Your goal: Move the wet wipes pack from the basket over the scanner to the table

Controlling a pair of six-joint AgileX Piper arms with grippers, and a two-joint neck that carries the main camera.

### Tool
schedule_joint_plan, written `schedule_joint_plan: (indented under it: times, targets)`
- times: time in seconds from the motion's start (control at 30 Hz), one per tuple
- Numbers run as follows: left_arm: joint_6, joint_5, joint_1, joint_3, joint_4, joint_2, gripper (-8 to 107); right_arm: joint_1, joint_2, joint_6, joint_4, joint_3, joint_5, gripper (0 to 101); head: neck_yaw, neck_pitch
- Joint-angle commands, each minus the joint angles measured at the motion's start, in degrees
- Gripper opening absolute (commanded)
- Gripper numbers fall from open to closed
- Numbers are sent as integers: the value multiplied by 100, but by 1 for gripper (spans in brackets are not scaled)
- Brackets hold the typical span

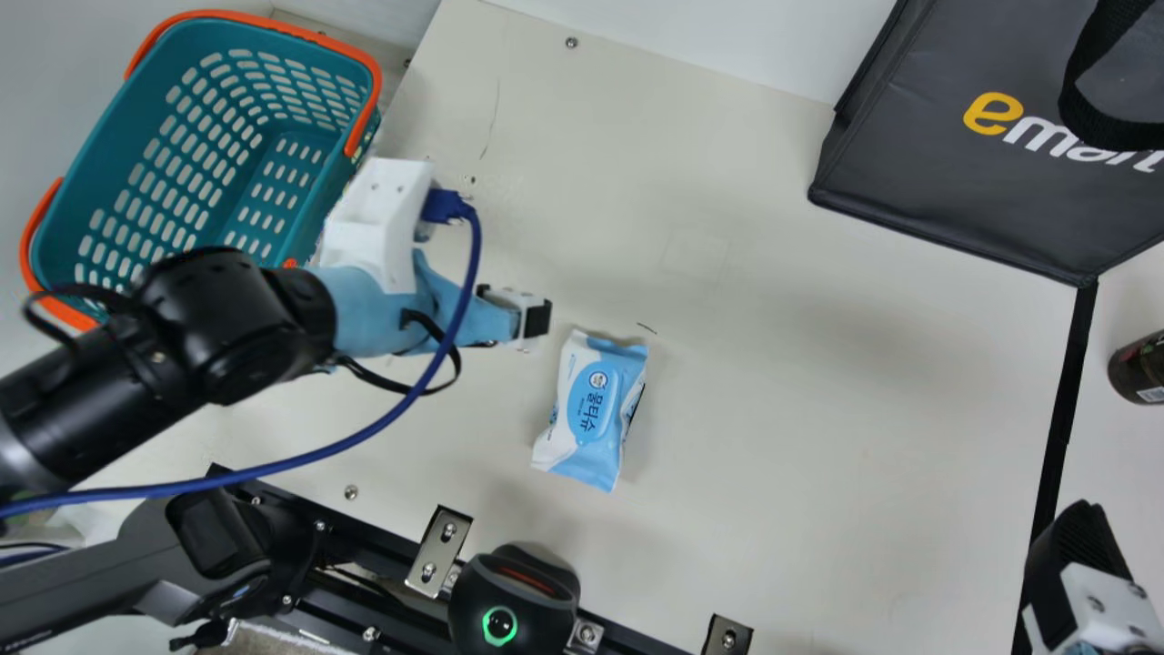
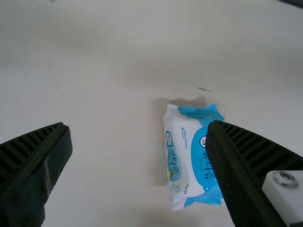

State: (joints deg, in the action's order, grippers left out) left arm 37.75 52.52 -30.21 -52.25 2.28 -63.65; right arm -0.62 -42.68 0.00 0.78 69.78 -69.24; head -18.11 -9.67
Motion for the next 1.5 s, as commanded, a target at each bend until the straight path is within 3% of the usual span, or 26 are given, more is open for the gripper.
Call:
schedule_joint_plan:
  times: [0.0, 0.4, 0.73, 1.43, 1.47]
  targets:
    - [0, 0, 0, 0, 0, 0, 90, 0, 0, 0, 0, 0, 0, 95, 368, 175]
    - [-353, 11, 131, 0, 0, 32, 90, 0, 0, 0, 0, 0, 0, 95, 1969, 175]
    - [-441, 9, 149, -36, -43, -37, 90, 0, 0, 0, 0, 0, 0, 95, 1969, 175]
    - [1390, 88, -1907, -826, 505, -1317, 90, 0, 0, 0, 0, 0, -6, 95, 1969, 175]
    - [1493, 100, -1991, -884, 545, -1396, 83, 0, 0, 0, 0, 0, -6, 95, 1969, 175]
